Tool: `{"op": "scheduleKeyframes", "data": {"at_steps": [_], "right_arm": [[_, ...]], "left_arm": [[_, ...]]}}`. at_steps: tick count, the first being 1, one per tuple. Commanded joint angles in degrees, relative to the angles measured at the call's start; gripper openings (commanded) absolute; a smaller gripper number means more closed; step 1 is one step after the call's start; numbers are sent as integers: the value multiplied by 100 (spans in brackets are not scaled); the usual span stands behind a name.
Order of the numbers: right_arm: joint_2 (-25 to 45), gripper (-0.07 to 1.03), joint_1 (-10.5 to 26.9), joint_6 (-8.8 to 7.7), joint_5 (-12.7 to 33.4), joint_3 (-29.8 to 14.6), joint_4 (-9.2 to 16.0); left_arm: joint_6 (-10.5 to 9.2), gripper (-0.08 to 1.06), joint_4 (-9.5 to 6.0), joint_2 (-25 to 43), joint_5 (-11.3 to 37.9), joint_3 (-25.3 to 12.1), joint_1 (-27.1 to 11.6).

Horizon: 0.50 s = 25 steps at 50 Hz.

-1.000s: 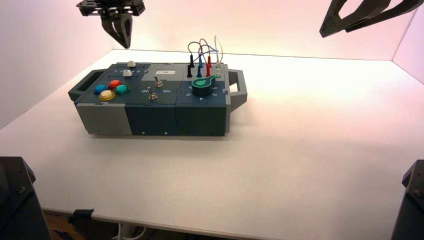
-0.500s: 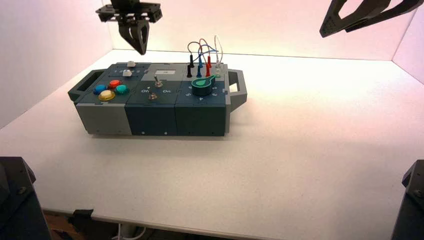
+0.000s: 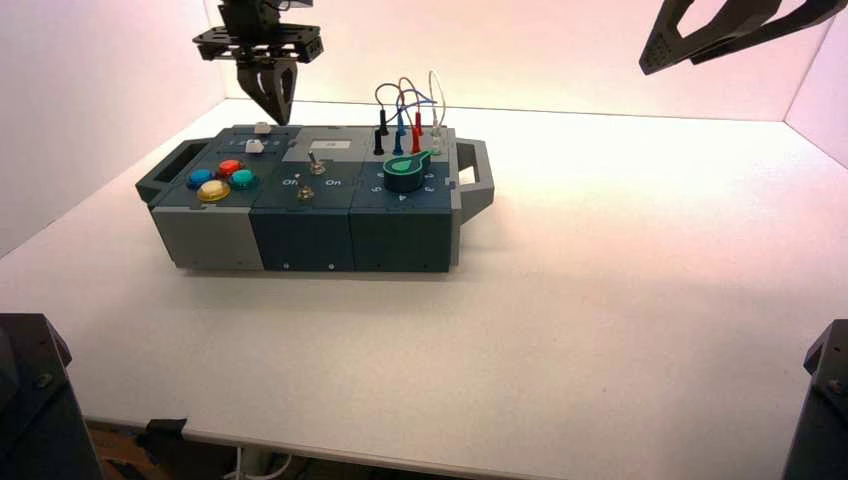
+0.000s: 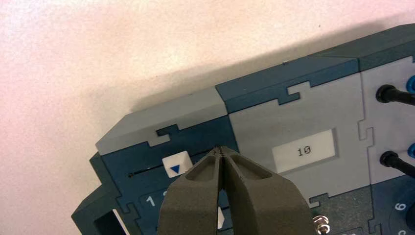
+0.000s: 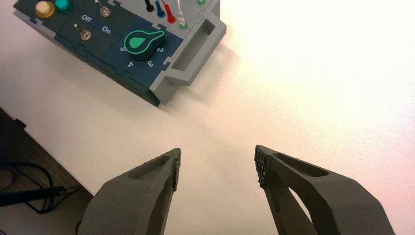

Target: Move the top slider to position 3.

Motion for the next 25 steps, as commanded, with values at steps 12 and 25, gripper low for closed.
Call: {"op": "scheduleKeyframes", "data": {"at_steps": [12, 25], "right_arm": [[18, 78, -9, 9, -53, -79, 9], [18, 78, -18, 9, -53, -79, 9]], "left_arm": [[-9, -3, 18, -79, -18, -114, 193], [-18, -3, 18, -44, -18, -105, 220]]}}
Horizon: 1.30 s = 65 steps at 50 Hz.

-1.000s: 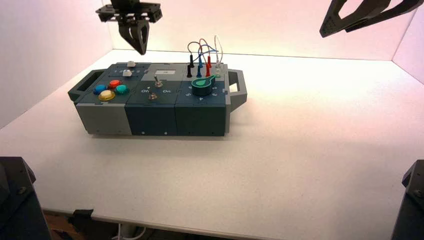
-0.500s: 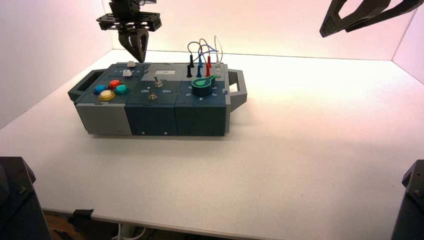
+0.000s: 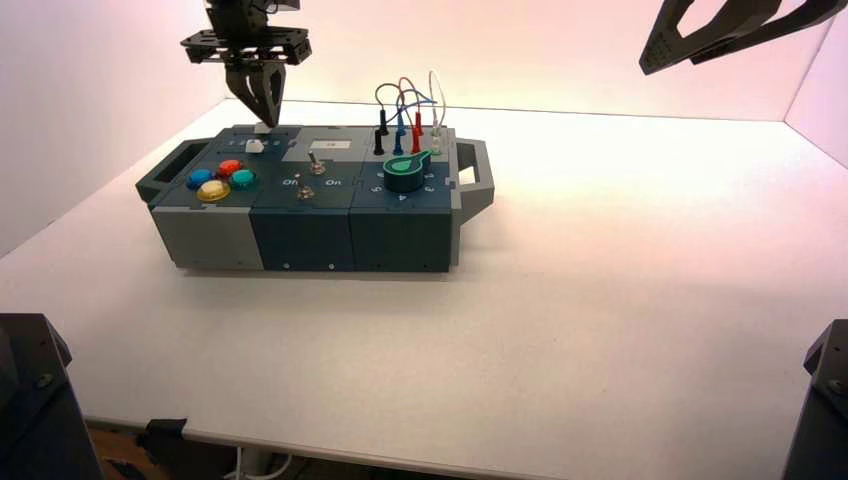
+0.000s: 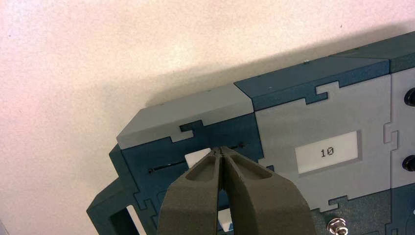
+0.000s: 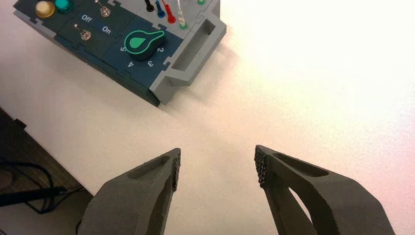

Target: Move the top slider to position 3.

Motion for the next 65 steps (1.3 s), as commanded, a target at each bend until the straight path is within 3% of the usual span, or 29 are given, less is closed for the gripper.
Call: {"op": "scheduleKeyframes", "data": {"at_steps": [1, 39, 55, 65], "right_arm": [[18, 78, 0, 9, -44, -79, 9], [18, 78, 0, 9, -53, -88, 9], [18, 78, 0, 9, -44, -88, 9], [18, 78, 0, 18, -53, -88, 9]], "left_arm": [[-9, -3, 9, -105, -18, -105, 53], [-9, -3, -9, -246, 88, -114, 35], [62, -3, -18, -1195, 290, -141, -255], [70, -3, -62, -1978, 360, 88, -536]]}}
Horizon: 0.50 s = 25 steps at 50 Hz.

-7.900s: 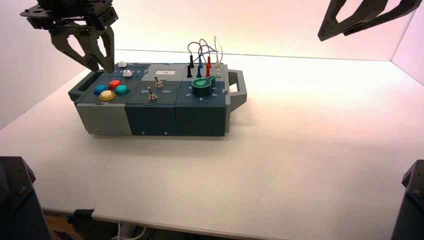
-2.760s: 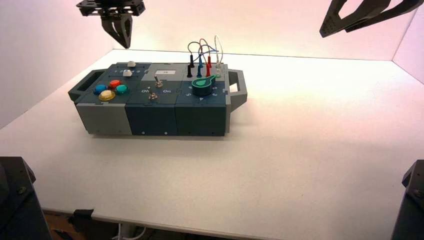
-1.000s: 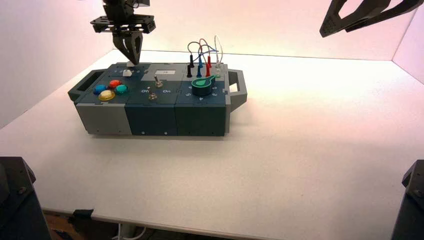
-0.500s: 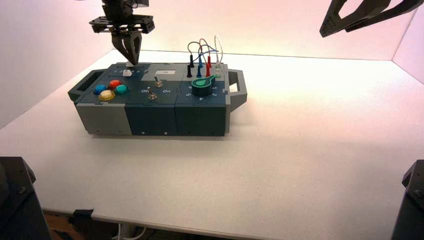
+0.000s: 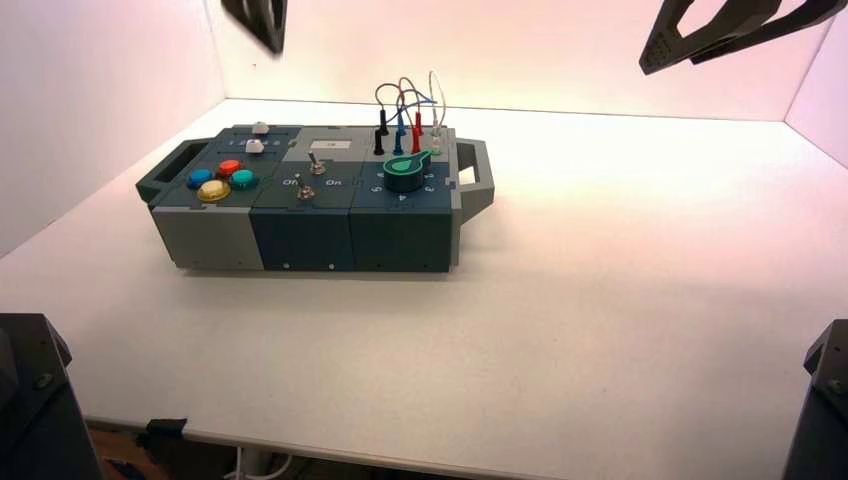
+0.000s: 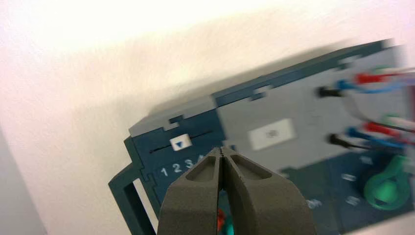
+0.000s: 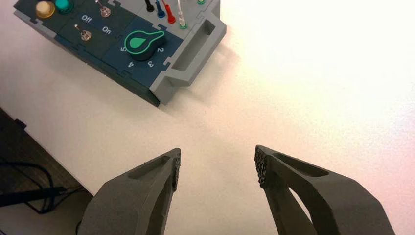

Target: Move the top slider to position 3.

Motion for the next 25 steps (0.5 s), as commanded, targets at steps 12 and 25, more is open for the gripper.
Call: {"op": "scheduleKeyframes", "data": {"at_steps": [12, 25], "right_arm": [[9, 78, -9, 9, -53, -79, 9], [-18, 78, -9, 9, -62, -79, 0]], "left_arm": [[9, 63, -308, -1696, -220, 949, -290], [-18, 66, -396, -2795, -369, 1978, -387]]}}
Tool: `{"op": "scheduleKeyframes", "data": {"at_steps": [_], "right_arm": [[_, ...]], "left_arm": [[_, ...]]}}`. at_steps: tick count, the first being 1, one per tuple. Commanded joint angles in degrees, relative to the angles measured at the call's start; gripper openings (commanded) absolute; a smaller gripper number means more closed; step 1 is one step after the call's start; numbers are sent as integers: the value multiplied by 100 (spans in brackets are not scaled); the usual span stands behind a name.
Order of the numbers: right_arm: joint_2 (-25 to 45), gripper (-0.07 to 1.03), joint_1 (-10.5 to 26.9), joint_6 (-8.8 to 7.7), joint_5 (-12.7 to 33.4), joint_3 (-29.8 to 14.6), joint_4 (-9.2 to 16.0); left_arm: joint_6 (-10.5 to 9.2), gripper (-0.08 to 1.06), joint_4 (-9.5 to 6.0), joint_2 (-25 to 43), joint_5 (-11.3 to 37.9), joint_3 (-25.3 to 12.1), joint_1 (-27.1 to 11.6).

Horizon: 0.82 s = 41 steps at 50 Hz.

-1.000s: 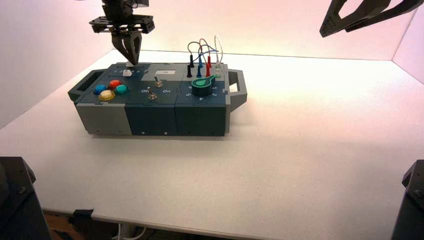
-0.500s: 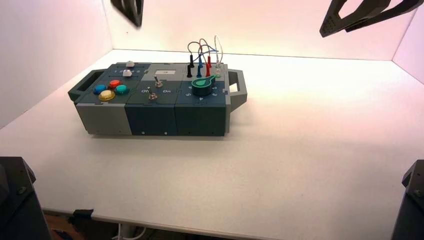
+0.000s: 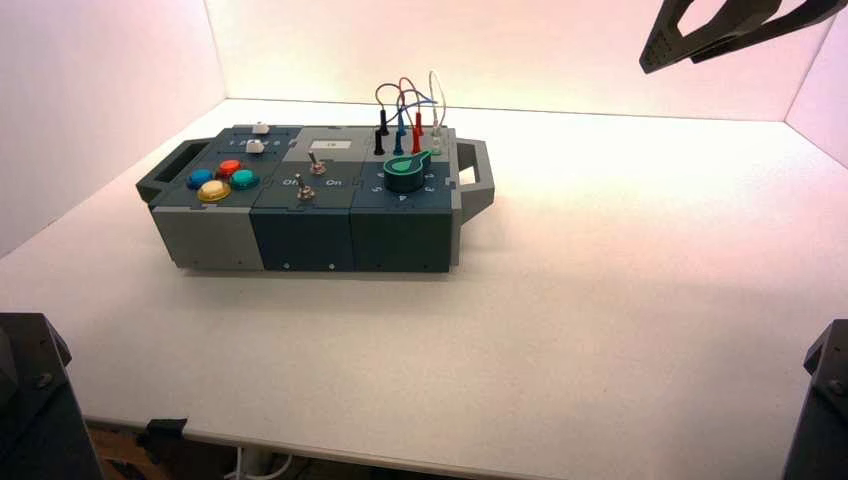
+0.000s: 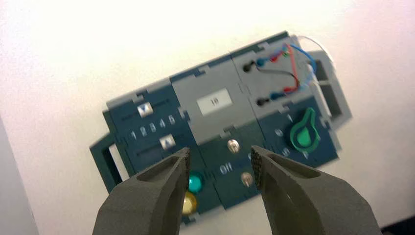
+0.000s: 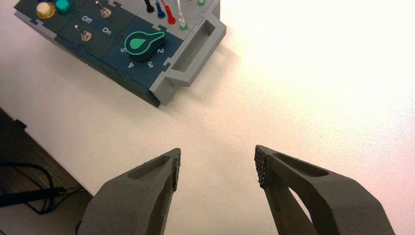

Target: Move the top slider to position 3.

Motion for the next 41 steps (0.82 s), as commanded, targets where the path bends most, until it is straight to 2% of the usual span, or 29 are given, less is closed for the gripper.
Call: {"op": "scheduleKeyframes", "data": {"at_steps": [1, 6, 15, 28, 41], "right_arm": [[0, 78, -9, 9, -62, -79, 0], [9, 78, -9, 9, -62, -79, 0], [0, 78, -9, 9, -62, -79, 0], [9, 78, -9, 9, -79, -88, -9], [-9, 78, -9, 0, -79, -88, -9]], "left_arm": [[-18, 66, -26, -598, -193, 439, -62], [0, 66, -26, -782, -264, 765, -70], [18, 66, -18, -747, -475, 1081, -105], [18, 66, -26, -439, -483, 1160, -211], [9, 65, -26, -431, -483, 1160, -281]]}}
